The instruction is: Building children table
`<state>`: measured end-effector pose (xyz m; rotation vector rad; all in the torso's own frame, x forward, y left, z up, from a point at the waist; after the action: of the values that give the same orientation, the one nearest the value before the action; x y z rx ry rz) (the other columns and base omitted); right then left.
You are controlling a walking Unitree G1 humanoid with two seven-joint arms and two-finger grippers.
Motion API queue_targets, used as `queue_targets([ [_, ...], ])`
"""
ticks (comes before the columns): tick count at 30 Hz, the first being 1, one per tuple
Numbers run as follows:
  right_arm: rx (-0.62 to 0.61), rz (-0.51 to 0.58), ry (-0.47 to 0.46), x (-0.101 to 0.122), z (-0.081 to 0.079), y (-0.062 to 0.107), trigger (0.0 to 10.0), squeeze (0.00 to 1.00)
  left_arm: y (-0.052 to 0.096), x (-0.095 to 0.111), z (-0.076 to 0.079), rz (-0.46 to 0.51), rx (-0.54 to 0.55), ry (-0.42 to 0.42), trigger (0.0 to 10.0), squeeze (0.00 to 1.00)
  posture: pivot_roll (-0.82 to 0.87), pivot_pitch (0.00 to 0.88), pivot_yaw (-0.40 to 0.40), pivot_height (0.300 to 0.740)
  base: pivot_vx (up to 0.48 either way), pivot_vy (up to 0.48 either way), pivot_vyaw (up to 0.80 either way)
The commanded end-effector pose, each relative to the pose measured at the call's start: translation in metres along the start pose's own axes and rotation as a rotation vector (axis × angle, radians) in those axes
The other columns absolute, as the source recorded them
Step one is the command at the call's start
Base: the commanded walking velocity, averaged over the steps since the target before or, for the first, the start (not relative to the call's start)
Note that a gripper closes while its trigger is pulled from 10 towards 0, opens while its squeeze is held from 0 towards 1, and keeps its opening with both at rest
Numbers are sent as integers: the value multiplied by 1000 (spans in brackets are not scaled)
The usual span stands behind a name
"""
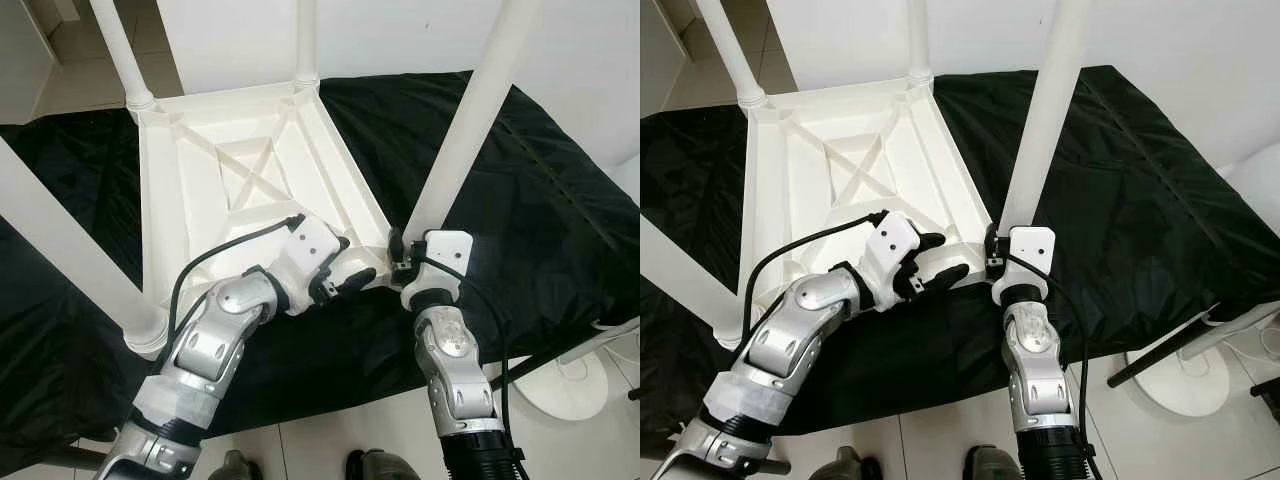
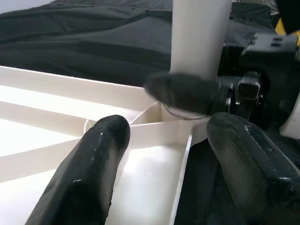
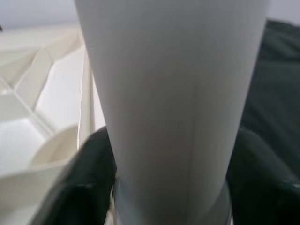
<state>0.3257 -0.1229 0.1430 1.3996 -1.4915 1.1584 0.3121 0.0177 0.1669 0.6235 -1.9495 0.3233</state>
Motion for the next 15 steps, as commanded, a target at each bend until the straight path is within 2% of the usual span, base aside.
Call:
queue_targets([
  [1, 22, -45, -47, -11, -6, 4, 10000, 1000, 2, -9, -14, -64, 147, 1, 10000, 0, -114, 81, 42, 740, 0, 0, 0],
  [4, 64, -20, -35, -5, -7, 5, 10000, 1000, 2, -10, -16, -73, 160, 7, 10000, 0, -111, 78, 39, 740, 0, 0, 0],
  [7, 92, -16, -45, 0, 1, 7, 10000, 1000, 2, -13, -17, -97, 170, 7, 10000, 0, -109, 73, 35, 740, 0, 0, 0],
  [8, 118, -24, -49, 0, 3, 8, 10000, 608, 2, -14, -18, -99, 173, 3, 10000, 0, -108, 71, 34, 740, 0, 0, 0],
  [9, 148, -24, -45, 2, 5, 9, 10000, 0, 3, -14, -18, -98, 175, -1, 10000, 0, -108, 69, 34, 740, 0, 0, 0],
  [12, 279, -43, 7, 9, 9, 12, 10000, 0, 4, -12, -19, -82, 185, -7, 10000, 0, -109, 64, 34, 740, 0, 0, 0],
  [14, 279, -43, 7, 9, 9, 12, 10000, 0, 4, -12, -19, -82, 185, -7, 10000, 0, -109, 64, 34, 740, 0, 0, 0],
  [15, 320, -46, 37, 11, 10, 12, 10000, 0, 4, -11, -19, -75, 182, -11, 10000, 0, -110, 59, 34, 740, 0, 0, 0],
])
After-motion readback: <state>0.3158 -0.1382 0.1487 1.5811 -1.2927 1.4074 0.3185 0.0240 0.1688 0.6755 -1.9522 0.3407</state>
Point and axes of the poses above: a point about 5 cm out from each wrist's last joint towards the gripper, its own y axis pointing back from the gripper into the wrist, its own x axis along the axis of the wrist's last joint, z = x × y, the point moved 4 cm from there along -y, pointing out of the wrist towards the gripper, and after that the axes turned 15 degrees about -y, right-handed, at the moved point
